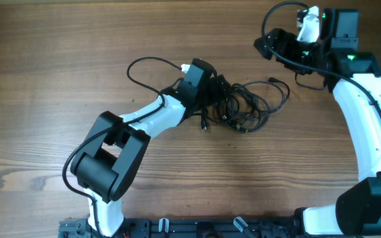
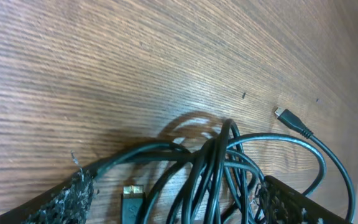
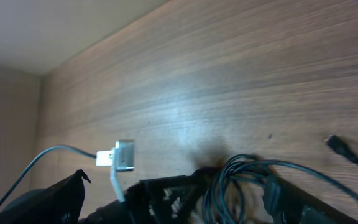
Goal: Untangle cables
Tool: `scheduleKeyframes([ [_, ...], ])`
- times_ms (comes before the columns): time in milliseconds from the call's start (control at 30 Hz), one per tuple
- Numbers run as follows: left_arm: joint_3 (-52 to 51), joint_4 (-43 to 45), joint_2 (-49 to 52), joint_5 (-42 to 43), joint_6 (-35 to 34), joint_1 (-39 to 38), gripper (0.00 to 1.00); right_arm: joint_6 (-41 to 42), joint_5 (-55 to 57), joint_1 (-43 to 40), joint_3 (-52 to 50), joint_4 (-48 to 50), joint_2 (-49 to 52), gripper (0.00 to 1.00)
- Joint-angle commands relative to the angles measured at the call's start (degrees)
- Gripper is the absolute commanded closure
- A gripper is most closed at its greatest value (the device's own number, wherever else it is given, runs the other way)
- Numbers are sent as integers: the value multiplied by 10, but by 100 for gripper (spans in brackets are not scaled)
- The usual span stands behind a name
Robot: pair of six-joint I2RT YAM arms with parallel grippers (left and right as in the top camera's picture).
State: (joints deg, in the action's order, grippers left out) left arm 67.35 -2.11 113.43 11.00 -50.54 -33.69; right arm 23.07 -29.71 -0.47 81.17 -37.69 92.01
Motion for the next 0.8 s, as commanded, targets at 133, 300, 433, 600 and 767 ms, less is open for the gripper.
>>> scheduleKeyframes([
  [133,-6,14,25,-14,21,-16,18,-4,6,-37,14,3,-5,6],
  [300,-6,32,39,-34,21,-40,27,-7,11,-37,14,3,-5,6],
  [433,-6,38,40,-85,21,-64,27,-9,30,-37,14,-3,-5,6],
  [600,-6,44,45,-112,21,-79,28,-21,32,-37,13,-8,-5,5],
  [767,-6,45,62,-116,21,-79,66,-20,32,-37,13,-10,-5,6],
])
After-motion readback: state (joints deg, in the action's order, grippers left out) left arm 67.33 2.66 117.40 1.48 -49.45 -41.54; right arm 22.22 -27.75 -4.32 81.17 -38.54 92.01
